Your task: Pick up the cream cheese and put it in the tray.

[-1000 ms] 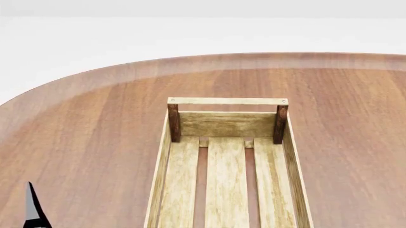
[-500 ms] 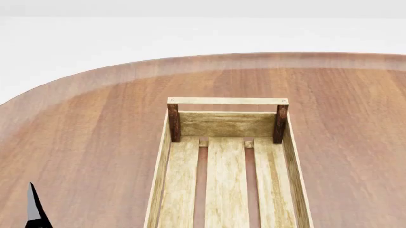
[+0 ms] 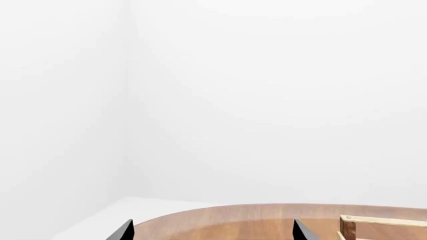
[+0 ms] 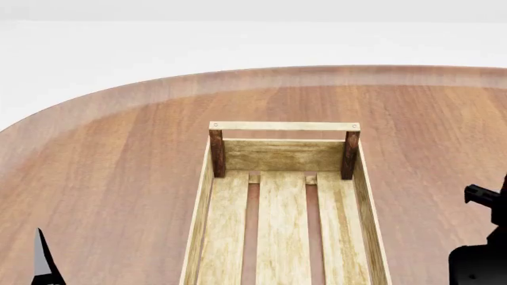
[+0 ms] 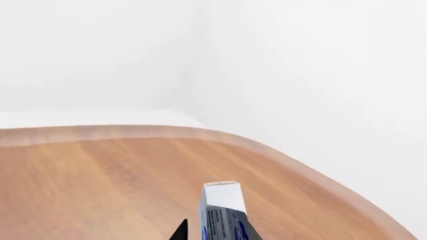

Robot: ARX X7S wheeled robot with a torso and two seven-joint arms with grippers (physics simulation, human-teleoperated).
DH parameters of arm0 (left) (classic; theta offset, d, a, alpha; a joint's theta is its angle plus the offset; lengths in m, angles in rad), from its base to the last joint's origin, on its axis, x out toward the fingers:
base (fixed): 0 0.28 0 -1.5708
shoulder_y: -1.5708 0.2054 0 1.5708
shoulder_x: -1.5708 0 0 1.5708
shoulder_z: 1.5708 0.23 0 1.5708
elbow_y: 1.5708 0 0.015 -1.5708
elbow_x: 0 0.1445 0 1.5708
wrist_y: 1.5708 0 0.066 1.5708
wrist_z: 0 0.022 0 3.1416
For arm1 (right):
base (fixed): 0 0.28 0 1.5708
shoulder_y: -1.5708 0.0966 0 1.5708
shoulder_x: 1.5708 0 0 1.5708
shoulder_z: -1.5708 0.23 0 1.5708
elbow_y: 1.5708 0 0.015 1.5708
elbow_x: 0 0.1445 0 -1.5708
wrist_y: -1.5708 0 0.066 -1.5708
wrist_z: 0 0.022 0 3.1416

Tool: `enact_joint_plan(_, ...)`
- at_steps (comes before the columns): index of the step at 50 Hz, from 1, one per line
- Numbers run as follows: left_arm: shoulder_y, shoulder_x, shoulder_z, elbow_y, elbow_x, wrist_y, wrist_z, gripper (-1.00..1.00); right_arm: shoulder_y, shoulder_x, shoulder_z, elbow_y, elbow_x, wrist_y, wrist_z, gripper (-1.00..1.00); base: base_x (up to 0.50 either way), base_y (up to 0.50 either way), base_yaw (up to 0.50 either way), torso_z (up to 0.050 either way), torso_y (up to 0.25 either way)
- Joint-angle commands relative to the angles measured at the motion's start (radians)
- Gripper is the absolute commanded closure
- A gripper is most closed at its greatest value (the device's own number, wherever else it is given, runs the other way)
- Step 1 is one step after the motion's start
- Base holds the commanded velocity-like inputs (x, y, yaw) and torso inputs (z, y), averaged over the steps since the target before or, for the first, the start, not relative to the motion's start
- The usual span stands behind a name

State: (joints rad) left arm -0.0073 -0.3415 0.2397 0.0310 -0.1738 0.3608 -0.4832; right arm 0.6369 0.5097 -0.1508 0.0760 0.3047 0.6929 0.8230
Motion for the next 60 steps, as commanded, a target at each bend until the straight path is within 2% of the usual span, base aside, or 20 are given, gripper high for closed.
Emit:
enact_joint_plan(1,-0.004,0.0,0.004,-0.005,-0.001,-0.001,-0.001,-1.0,0.123,0.002,-0.114,0.088,-0.086,-0.015,-0.222,1.0,0.0,0.0,0.0,0.0,0.0)
enact_joint_plan(10,-0.005,0.0,0.007,-0.01,0.002,0.002,-0.002,-1.0,0.199,0.009,-0.204,0.112,-0.114,-0.019,-0.307,1.0,0.0,0.0,0.0,0.0,0.0)
enact_joint_plan(17,-0.006,-0.001,0.009,-0.009,0.004,-0.003,-0.005,-1.0,0.298,0.007,-0.288,0.144,-0.113,0.001,-0.433,1.0,0.0,0.0,0.0,0.0,0.001)
enact_joint_plan(30,-0.007,-0.004,0.013,-0.001,0.006,-0.008,-0.008,-1.0,0.441,-0.007,-0.362,0.247,-0.1,-0.013,-0.601,1.0,0.0,0.0,0.0,0.0,0.001)
enact_joint_plan(44,-0.008,-0.008,0.011,0.005,0.001,-0.009,-0.012,-1.0,0.524,-0.051,-0.445,0.394,-0.085,-0.113,-0.797,1.0,0.0,0.0,0.0,0.0,0.0)
enact_joint_plan(60,-0.004,-0.01,0.012,0.003,0.006,0.012,-0.016,-1.0,0.531,-0.056,-0.54,0.359,-0.076,-0.133,-0.966,1.0,0.0,0.0,0.0,0.0,0.001)
